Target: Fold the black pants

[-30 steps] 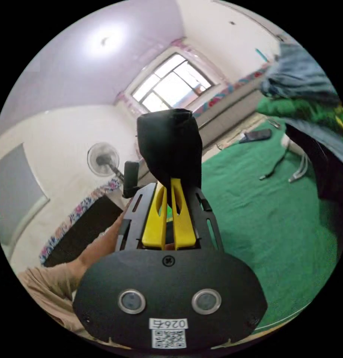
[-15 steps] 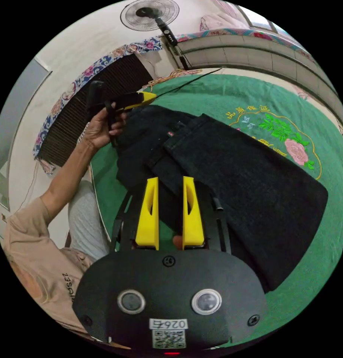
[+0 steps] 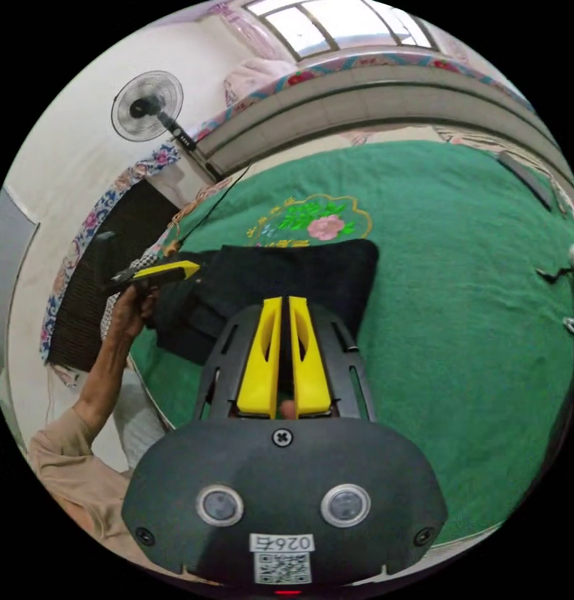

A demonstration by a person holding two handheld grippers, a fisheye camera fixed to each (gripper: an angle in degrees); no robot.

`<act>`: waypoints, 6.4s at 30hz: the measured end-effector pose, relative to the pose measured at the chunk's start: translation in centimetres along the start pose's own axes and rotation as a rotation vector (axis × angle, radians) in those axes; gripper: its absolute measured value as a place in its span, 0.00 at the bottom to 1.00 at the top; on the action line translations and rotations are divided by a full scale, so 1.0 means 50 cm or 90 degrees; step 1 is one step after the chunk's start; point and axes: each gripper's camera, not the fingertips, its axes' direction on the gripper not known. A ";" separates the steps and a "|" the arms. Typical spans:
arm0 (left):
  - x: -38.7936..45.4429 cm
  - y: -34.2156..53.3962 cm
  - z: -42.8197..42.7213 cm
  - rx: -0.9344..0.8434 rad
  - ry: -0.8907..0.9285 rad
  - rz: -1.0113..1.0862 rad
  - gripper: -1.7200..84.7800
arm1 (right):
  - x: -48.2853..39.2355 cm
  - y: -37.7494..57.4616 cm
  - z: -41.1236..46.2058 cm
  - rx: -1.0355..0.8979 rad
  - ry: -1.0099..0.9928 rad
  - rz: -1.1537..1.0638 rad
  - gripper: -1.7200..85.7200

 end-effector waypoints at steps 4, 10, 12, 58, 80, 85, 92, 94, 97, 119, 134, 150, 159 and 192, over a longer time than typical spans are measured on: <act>0.115 -0.083 0.035 -0.008 0.053 0.055 0.03 | 0.076 0.046 -0.011 0.022 -0.014 0.099 0.12; 0.231 -0.190 0.188 -0.121 0.078 0.071 0.12 | 0.097 0.073 0.054 -0.008 -0.068 0.122 0.10; 0.252 -0.211 0.227 -0.152 0.113 0.056 0.18 | 0.075 0.069 0.070 -0.023 -0.034 0.090 0.06; 0.467 -0.503 -0.193 -0.133 0.347 0.076 0.05 | -0.106 0.150 -0.101 0.181 0.051 -0.197 0.01; 0.066 -0.232 -0.556 0.069 0.141 -0.231 0.01 | -0.054 -0.019 0.477 -0.213 -0.072 -0.202 0.01; 0.273 -0.251 -0.633 0.214 -0.019 -0.009 0.01 | -0.090 -0.009 0.484 -0.118 0.058 -0.297 0.01; 0.331 -0.313 -0.516 -0.009 -0.125 0.098 0.01 | -0.057 -0.034 0.565 -0.156 0.123 -0.340 0.01; 0.315 -0.328 -0.576 -0.037 -0.095 0.041 0.01 | -0.021 -0.059 0.551 -0.184 0.078 -0.296 0.01; 0.311 -0.310 -0.676 0.048 -0.178 0.007 0.02 | 0.041 -0.082 0.499 -0.154 0.032 -0.252 0.01; 0.190 -0.294 -0.818 -0.005 0.230 -0.180 0.26 | 0.476 -0.141 0.478 -0.143 -0.229 0.168 0.17; 0.323 -0.267 -0.865 -0.058 0.111 -0.107 0.20 | 0.326 -0.113 0.657 -0.096 -0.278 0.134 0.10; 0.550 -0.037 -1.188 0.172 -0.017 -0.020 0.09 | -0.289 0.069 0.574 0.121 -0.008 -0.195 0.03; 0.641 0.441 -1.472 0.480 -0.248 -0.159 0.08 | -0.910 0.150 0.622 0.178 -0.065 -0.544 0.03; 0.668 0.723 -0.952 0.560 -0.590 -0.183 0.01 | -1.311 0.272 0.560 0.296 0.031 -0.654 0.01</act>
